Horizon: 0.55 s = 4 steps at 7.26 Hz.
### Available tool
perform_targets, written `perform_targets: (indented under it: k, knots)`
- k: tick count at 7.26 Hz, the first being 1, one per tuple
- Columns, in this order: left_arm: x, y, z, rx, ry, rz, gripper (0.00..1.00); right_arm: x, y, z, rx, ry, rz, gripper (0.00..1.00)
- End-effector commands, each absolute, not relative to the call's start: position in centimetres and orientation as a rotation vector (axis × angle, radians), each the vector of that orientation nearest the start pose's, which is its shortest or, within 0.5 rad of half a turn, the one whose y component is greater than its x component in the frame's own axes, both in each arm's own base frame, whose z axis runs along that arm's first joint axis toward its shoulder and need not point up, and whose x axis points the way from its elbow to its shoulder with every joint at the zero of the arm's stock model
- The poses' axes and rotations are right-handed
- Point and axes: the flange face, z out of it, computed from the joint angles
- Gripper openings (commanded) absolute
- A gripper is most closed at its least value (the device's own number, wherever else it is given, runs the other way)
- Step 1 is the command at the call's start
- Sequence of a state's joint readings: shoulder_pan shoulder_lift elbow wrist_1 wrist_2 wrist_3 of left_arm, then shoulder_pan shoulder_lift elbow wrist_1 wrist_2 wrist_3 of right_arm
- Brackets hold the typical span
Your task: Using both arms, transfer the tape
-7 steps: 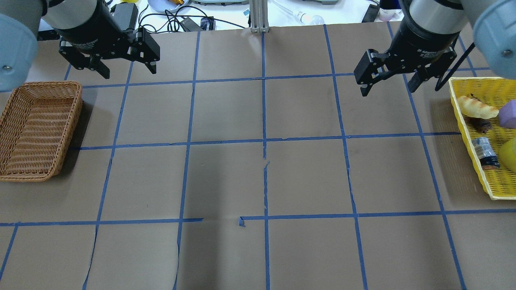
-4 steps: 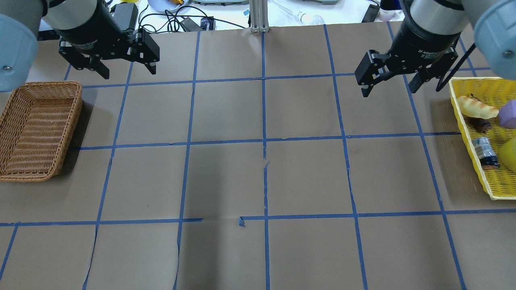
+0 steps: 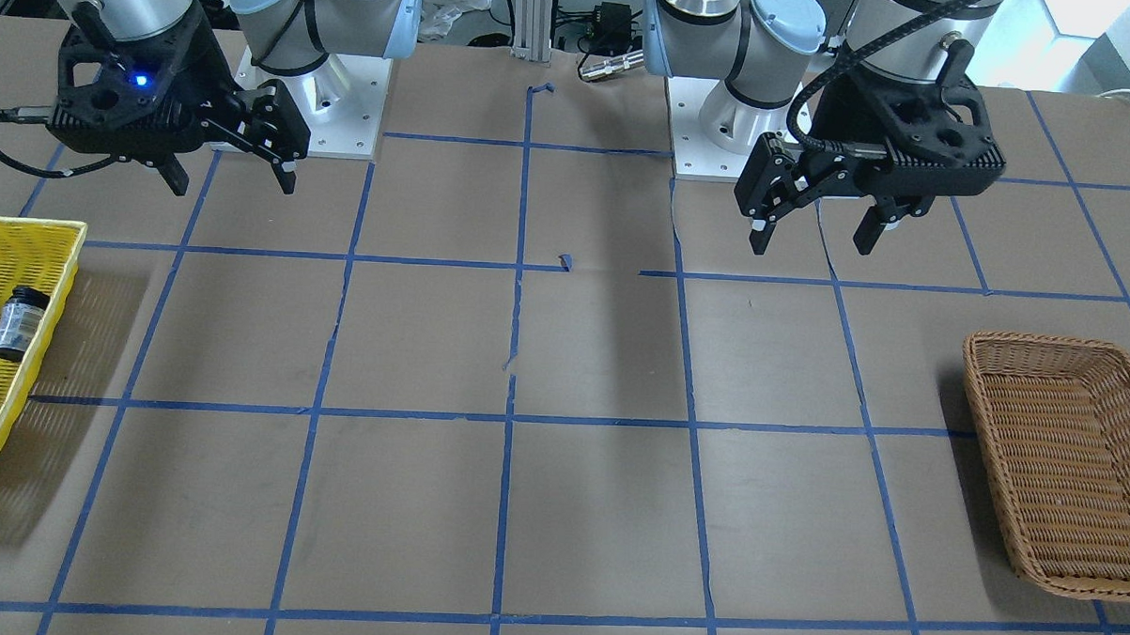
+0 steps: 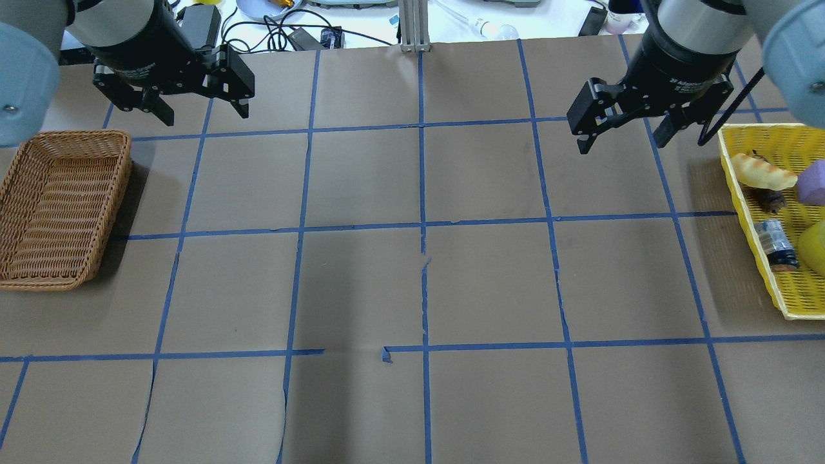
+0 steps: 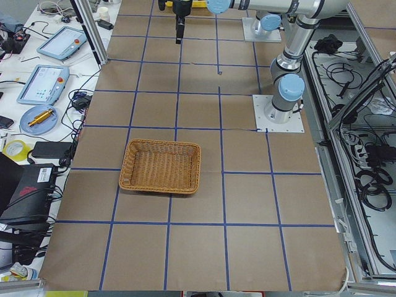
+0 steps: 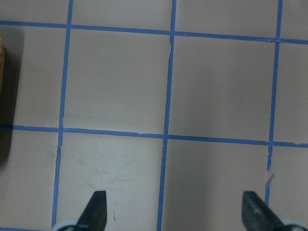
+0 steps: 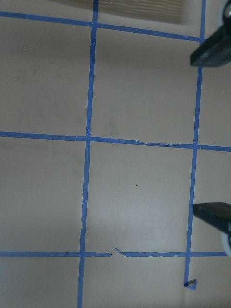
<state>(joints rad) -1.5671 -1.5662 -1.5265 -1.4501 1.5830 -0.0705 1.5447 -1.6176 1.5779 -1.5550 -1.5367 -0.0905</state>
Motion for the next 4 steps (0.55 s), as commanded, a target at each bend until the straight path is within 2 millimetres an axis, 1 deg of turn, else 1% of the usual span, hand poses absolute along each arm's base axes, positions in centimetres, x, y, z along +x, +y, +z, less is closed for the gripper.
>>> perform_targets:
  k: [1, 4]
  knots:
    - [-12.99, -50.55, 52.55, -0.119, 3.123, -0.267, 1.0, 12.43, -47.7, 50.41, -0.101, 3.107, -0.036, 1.0]
    - [-13.01, -50.54, 52.47, -0.121, 3.125, -0.265, 1.0, 12.34, -47.69, 50.4, -0.103, 3.116, -0.036, 1.0]
